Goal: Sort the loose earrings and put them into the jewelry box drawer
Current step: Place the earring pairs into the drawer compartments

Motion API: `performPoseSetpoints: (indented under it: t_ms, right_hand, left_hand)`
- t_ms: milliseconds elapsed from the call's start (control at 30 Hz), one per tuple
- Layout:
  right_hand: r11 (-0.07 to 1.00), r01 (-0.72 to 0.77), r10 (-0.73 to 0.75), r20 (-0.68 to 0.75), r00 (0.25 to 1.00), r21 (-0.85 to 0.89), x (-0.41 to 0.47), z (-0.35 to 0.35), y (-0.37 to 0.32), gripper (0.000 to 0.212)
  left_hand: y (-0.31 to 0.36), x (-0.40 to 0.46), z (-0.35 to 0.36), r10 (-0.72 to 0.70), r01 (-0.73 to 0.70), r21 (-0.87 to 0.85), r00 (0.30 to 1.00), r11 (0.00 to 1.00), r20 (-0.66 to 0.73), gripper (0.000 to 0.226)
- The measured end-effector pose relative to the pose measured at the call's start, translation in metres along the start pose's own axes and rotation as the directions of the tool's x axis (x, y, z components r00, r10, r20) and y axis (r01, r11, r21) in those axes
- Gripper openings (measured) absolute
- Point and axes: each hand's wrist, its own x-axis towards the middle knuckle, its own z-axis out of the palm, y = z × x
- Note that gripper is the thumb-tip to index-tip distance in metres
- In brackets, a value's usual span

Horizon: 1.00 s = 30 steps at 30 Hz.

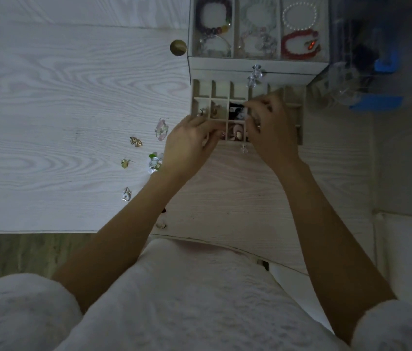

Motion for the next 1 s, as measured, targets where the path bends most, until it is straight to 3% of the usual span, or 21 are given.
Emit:
performPoseSetpoints:
  t_ms: [233, 333, 433, 533, 733, 867, 1000]
  right_hand:
    - [0.993, 0.109, -0.108, -0.028, 0.994, 0.053, -0.064, -0.020, -0.034, 0.018]
    - [0.987, 0.115, -0.128, 0.118, 0.985, 0.109, -0.090, 0.001, -0.048, 0.020]
    - [0.988, 0.149, -0.152, 0.300, 0.942, 0.031, -0.103, 0.028, -0.057, 0.023]
    - [0.984, 0.174, -0.149, 0.376, 0.915, -0.033, -0.097, 0.045, -0.071, 0.026]
    - [0.982, 0.176, -0.186, 0.345, 0.920, 0.061, -0.055, 0.072, -0.101, 0.034]
    - [0.971, 0.203, -0.234, 0.354, 0.906, 0.124, -0.040, 0.082, -0.119, 0.046]
    - [0.972, 0.206, -0.233, 0.325, 0.917, 0.116, -0.039, 0.089, -0.124, 0.041]
  left_hand:
    - [-0.003, -0.065, -0.047, -0.340, 0.331, -0.129, 0.938, 0.935, -0.059, 0.021]
    - [-0.012, -0.091, -0.057, -0.444, 0.442, -0.055, 0.896, 0.895, -0.023, 0.016]
    - [-0.022, -0.117, -0.057, -0.533, 0.533, 0.013, 0.846, 0.846, 0.012, 0.015]
    - [-0.031, -0.134, -0.056, -0.537, 0.536, 0.040, 0.844, 0.843, 0.001, 0.025]
    - [-0.049, -0.130, -0.051, -0.529, 0.528, 0.099, 0.848, 0.844, -0.010, 0.043]
    - [-0.056, -0.113, -0.043, -0.548, 0.549, -0.029, 0.836, 0.835, 0.032, 0.043]
    - [-0.064, -0.092, -0.043, -0.504, 0.510, -0.040, 0.857, 0.859, 0.103, 0.040]
